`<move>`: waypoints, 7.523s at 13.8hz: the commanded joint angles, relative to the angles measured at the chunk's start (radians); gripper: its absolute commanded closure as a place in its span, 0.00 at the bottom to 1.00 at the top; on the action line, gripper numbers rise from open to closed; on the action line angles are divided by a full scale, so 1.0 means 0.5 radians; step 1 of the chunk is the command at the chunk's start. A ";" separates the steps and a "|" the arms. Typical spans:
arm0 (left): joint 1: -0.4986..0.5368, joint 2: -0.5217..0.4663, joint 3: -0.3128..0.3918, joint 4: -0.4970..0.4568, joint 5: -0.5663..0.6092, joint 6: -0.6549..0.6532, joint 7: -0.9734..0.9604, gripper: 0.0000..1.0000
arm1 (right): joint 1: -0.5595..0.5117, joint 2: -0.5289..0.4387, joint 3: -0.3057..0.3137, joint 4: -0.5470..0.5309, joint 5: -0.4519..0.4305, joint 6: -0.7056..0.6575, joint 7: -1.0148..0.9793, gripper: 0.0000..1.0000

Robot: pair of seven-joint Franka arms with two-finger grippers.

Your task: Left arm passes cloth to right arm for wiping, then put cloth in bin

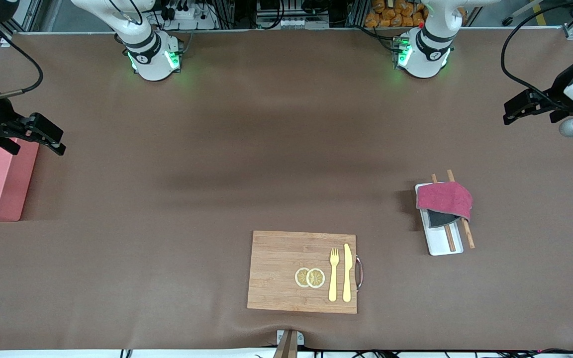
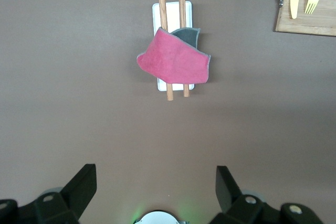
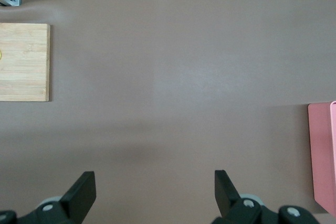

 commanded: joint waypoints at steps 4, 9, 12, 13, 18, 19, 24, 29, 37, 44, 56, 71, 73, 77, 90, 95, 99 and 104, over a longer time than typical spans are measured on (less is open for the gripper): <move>-0.034 -0.035 0.034 0.006 0.033 -0.041 0.011 0.00 | 0.004 -0.031 -0.002 -0.039 0.018 0.020 0.028 0.00; -0.034 -0.035 0.034 0.003 0.036 -0.041 0.011 0.00 | 0.001 -0.025 -0.002 -0.042 0.018 -0.007 0.092 0.00; -0.034 -0.035 0.034 0.003 0.036 -0.041 0.014 0.00 | -0.008 -0.022 -0.002 -0.057 0.018 -0.020 0.071 0.00; -0.034 -0.035 0.034 0.003 0.036 -0.041 0.017 0.00 | -0.008 -0.019 -0.002 -0.057 0.018 -0.020 0.071 0.00; -0.016 -0.023 0.031 0.003 0.036 -0.044 0.026 0.00 | -0.008 -0.001 -0.005 -0.057 0.012 -0.020 0.068 0.00; -0.016 -0.026 0.028 0.000 0.033 -0.044 0.023 0.00 | -0.008 0.002 -0.005 -0.057 0.012 -0.020 0.068 0.00; -0.016 -0.002 0.028 -0.028 0.027 -0.019 -0.020 0.00 | -0.008 0.024 -0.005 -0.057 0.003 -0.017 0.065 0.00; -0.031 0.091 0.016 -0.272 0.021 0.381 -0.041 0.00 | -0.020 0.024 -0.008 -0.054 -0.006 -0.023 0.062 0.00; -0.001 0.614 0.016 -0.494 0.030 1.125 -0.182 0.00 | -0.014 0.045 -0.011 -0.048 -0.009 -0.047 0.089 0.00; 0.015 0.781 0.034 -0.501 0.036 1.245 -0.179 0.24 | 0.026 0.064 -0.005 -0.054 -0.018 -0.081 0.289 0.00; 0.073 0.842 0.025 -0.498 0.061 1.242 -0.182 0.55 | 0.060 0.122 -0.002 -0.051 0.021 -0.124 0.562 0.00; 0.064 0.735 -0.109 -0.470 -0.028 1.199 -0.301 1.00 | 0.191 0.171 -0.002 -0.017 0.432 -0.127 1.839 0.00; 0.064 0.674 -0.235 -0.433 -0.111 1.174 -0.537 1.00 | 0.240 0.217 -0.002 -0.008 0.512 -0.121 2.085 0.00; 0.049 0.695 -0.575 -0.289 -0.148 1.079 -1.033 1.00 | 0.381 0.419 0.001 0.169 0.625 -0.106 2.729 0.00; -0.682 1.112 -0.803 0.383 -0.215 1.757 -3.032 1.00 | 0.486 0.849 -0.011 0.289 1.200 0.180 3.053 0.00; -0.752 1.078 -0.812 0.420 -0.277 1.874 -3.259 1.00 | 0.596 0.886 -0.011 0.262 1.193 0.223 3.053 0.00; -0.752 1.088 -0.818 0.420 -0.277 1.874 -3.256 1.00 | 0.606 0.877 -0.002 0.274 1.215 0.223 3.053 0.38; -0.749 1.085 -0.818 0.420 -0.277 1.874 -3.256 1.00 | 0.698 0.886 -0.002 0.277 1.212 0.379 3.032 1.00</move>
